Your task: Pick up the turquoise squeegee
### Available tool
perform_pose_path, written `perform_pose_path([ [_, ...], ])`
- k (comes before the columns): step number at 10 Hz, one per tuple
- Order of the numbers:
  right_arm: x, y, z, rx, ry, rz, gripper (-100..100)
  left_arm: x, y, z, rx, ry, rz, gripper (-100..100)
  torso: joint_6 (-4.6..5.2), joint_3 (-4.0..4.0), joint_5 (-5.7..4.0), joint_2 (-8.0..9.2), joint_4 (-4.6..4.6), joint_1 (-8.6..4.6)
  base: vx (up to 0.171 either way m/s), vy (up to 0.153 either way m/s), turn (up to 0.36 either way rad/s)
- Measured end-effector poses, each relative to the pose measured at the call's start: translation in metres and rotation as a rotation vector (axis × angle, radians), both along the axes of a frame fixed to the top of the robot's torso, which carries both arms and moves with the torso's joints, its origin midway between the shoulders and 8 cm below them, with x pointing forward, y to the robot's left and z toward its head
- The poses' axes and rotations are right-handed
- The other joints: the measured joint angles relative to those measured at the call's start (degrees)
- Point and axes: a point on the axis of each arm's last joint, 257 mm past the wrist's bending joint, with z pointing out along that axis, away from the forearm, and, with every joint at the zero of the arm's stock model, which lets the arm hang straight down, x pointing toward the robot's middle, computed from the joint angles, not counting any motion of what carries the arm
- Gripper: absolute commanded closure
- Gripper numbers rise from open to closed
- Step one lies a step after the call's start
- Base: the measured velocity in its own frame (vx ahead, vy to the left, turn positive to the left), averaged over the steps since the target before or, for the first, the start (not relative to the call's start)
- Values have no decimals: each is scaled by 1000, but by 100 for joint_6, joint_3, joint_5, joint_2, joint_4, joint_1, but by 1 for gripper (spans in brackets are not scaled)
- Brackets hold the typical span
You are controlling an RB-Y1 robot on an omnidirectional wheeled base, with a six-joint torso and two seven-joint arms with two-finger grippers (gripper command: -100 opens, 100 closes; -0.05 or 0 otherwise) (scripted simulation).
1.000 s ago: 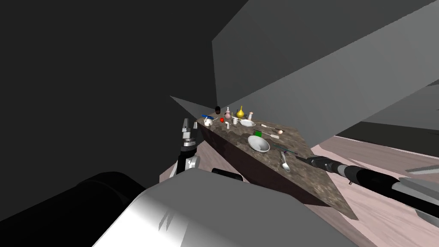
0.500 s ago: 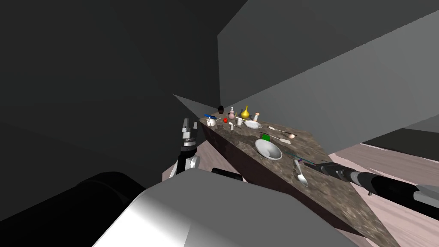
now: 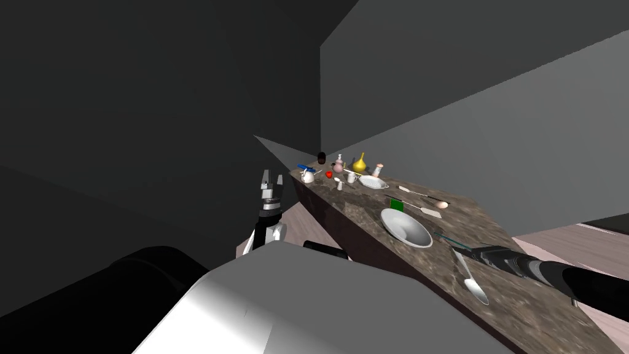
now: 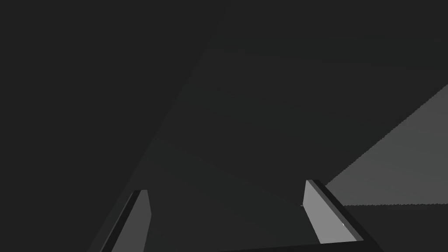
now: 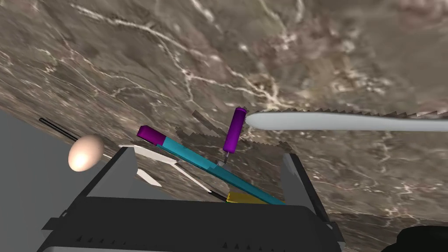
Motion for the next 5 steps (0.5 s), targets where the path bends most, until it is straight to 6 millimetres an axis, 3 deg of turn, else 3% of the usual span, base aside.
perform_pose_path([
  [1, 0, 0, 0, -1, -1, -2, 0, 0, 0, 0, 0, 0, 0, 0, 0, 8, -4, 14, 4, -13, 0, 0, 0],
  [2, 0, 0, 0, -1, -1, -2, -100, 0, 0, 0, 0, 0, 0, 0, 1, 12, -6, 20, 5, -19, -10, -25, 235],
  [3, 2, 3, 2, 7, -26, -9, -100, 0, 0, 0, 0, 0, 0, 0, -7, 14, -7, 24, 6, -28, -20, -44, 173],
  [4, -3, 2, -2, 8, -30, -20, -100, 0, 0, 0, 0, 0, 0, 0, 1, 17, -10, 29, 7, -37, -13, -27, -7],
  [5, -12, 3, -7, 10, -19, -25, -100, 0, 0, 0, 0, 0, 0, 0, 5, 19, -10, 31, 8, -34, -17, -32, 231],
])
